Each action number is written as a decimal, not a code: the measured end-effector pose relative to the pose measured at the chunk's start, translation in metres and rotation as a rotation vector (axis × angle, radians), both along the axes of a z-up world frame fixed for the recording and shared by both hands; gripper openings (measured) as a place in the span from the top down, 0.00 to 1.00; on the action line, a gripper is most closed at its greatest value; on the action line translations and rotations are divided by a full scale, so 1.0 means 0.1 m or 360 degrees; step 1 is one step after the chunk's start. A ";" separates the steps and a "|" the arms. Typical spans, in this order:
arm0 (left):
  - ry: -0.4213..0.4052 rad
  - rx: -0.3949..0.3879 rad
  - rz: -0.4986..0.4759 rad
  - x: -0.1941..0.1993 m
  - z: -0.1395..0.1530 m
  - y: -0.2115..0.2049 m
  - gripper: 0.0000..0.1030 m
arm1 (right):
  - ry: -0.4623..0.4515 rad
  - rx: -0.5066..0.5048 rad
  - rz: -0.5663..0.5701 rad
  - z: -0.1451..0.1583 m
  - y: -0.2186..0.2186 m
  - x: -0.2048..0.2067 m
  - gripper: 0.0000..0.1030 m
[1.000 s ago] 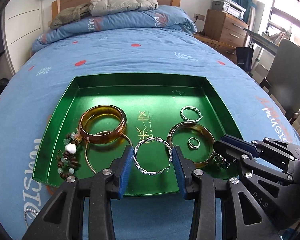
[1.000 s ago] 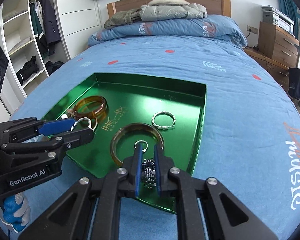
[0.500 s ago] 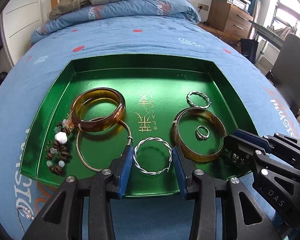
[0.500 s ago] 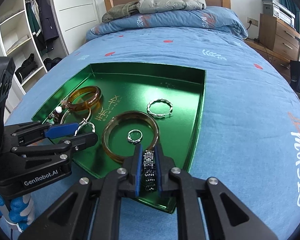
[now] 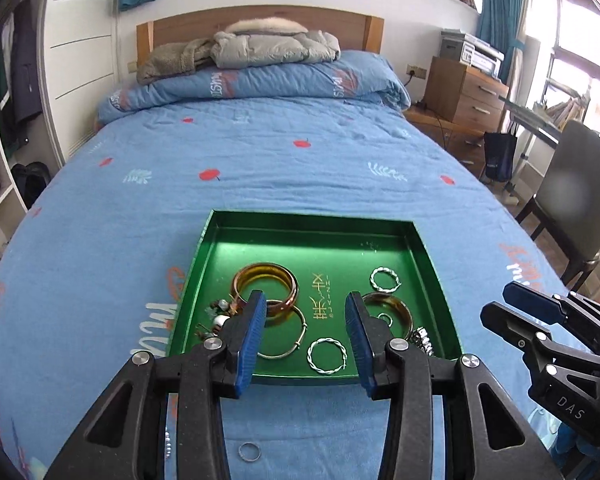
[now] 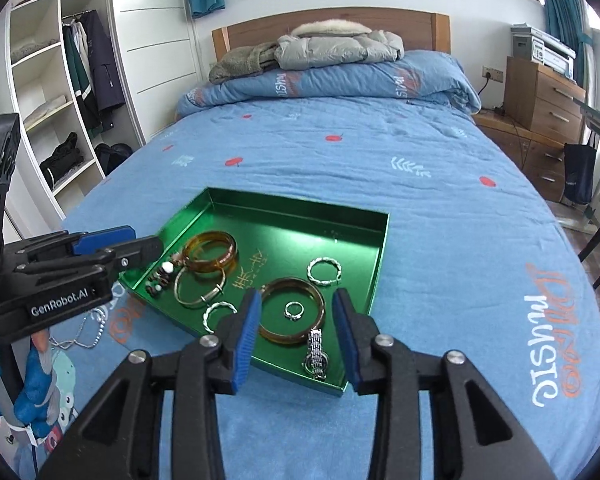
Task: Organize jewelry
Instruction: 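Open both tools to release the hoop and watch into the tray, then withdraw both tools from the tray toward the pearl necklace and ring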
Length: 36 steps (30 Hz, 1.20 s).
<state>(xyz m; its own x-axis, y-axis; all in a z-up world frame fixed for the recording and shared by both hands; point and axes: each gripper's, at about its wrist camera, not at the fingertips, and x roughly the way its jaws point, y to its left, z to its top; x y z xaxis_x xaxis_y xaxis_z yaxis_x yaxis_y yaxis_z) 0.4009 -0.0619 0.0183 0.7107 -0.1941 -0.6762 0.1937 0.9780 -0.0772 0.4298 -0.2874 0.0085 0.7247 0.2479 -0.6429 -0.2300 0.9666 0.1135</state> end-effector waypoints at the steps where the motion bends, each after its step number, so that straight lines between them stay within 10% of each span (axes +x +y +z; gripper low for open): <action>1: -0.0032 -0.0013 0.0014 -0.08 0.12 0.06 0.61 | -0.0028 0.0000 0.0003 0.12 0.01 -0.08 0.65; 18: -0.0353 -0.0021 0.0209 -1.57 1.49 0.93 0.51 | -0.0470 -0.0058 0.0139 1.72 0.47 -1.78 0.60; 36: -0.0433 0.0077 0.0317 -2.86 1.36 1.72 0.46 | -0.0564 -0.0004 0.0132 1.69 0.70 -3.10 0.57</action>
